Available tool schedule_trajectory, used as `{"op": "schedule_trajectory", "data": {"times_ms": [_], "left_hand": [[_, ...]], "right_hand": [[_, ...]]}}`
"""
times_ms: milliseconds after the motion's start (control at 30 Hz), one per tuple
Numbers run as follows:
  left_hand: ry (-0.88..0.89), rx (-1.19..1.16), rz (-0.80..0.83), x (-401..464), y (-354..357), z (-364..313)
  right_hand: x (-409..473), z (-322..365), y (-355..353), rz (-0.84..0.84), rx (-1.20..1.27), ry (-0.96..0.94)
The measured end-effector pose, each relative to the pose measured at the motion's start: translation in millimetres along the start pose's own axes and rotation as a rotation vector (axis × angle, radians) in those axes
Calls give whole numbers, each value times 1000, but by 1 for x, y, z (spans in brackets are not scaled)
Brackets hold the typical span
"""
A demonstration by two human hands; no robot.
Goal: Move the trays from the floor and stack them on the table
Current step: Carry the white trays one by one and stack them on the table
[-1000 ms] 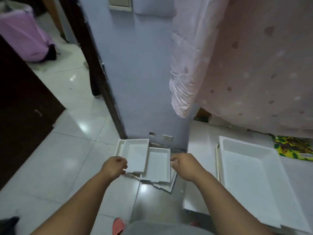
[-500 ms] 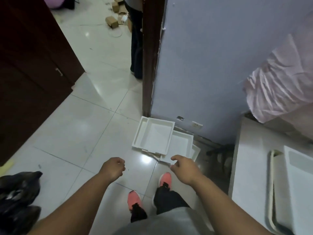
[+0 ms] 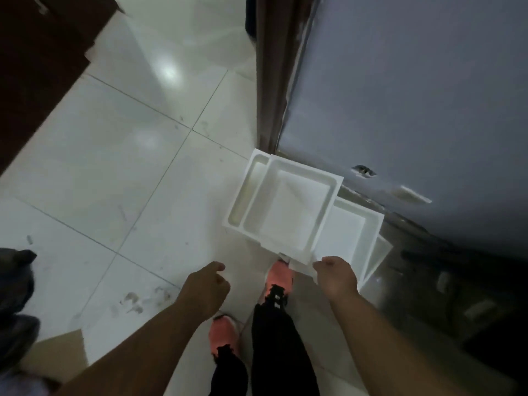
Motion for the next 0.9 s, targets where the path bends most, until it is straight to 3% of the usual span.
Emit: {"op": "schedule_trajectory", "data": {"times_ms": [167,367,567,900], "left_hand": [[-2,2,42,85,58,-13],[65,8,25,120,82,-10],[-6,3,-12,124,86,1],[120,67,-142,81,12,-34]], "right_hand": [[111,-5,45,-21,-57,82],[155,5,75,-140,-33,94],[160,7,74,-191,-130,12],[71,19,1,-215,-81,-60]]}}
Point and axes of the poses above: each hand's wrist, its own x-axis towards the middle knuckle, its own y-axis out of the palm, z = x × y, the point moved 3 cm from there along x, towards the middle knuckle, and after that the axes turned 8 degrees about -z, right-handed, at the moved point
